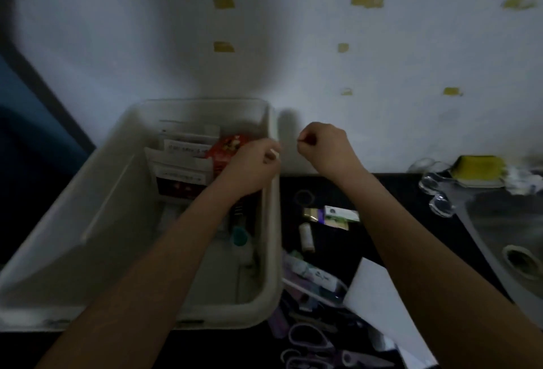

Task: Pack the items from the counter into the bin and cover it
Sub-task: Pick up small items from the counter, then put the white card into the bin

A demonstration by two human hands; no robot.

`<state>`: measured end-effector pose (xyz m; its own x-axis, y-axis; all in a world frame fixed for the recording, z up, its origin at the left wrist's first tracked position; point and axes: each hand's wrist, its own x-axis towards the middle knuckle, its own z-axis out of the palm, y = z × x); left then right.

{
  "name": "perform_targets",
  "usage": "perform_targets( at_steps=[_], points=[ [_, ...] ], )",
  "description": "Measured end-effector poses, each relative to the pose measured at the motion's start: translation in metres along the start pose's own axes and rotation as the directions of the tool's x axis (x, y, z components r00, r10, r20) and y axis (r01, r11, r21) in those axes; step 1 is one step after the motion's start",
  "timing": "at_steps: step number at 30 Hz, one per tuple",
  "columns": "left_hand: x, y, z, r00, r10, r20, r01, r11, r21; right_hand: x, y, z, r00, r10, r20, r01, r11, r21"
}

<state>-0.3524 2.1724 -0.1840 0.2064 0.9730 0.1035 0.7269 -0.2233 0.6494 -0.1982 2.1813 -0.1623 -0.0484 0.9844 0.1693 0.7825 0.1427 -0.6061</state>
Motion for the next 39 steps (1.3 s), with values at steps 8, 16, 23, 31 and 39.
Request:
perform_targets(
  at_steps=[8,16,23,31,39],
  points=[
    [-0.003,0.097,0.127,0.98,0.083,0.183,-0.087,0.996,0.014,-0.064,0.16,-0.033,0.9,0.322,0.293,-0.28,0.944,-0.177],
    [-0.039,0.072,0.256,0.687,-0.358,0.632,0.218,0.932,0.29,-0.131,0.263,-0.023,0.65,0.535,0.54,-0.486,0.839,-0.246],
    [-0.039,0.066,0.267,0.678,-0.464,0.57,0.48,0.867,0.134,-0.136,0.28,-0.02,0.568,0.527,0.632,-0.648,0.76,-0.05],
    [-0.016,0.057,0.258,0.617,-0.5,0.608,0.588,0.806,0.065,-0.12,0.293,-0.023,0.545,0.492,0.679,-0.764,0.624,0.161],
    [0.018,0.057,0.257,0.777,-0.438,0.453,0.448,0.889,0.092,-0.085,0.292,-0.013,0.602,0.433,0.671,-0.772,0.529,0.352]
  ],
)
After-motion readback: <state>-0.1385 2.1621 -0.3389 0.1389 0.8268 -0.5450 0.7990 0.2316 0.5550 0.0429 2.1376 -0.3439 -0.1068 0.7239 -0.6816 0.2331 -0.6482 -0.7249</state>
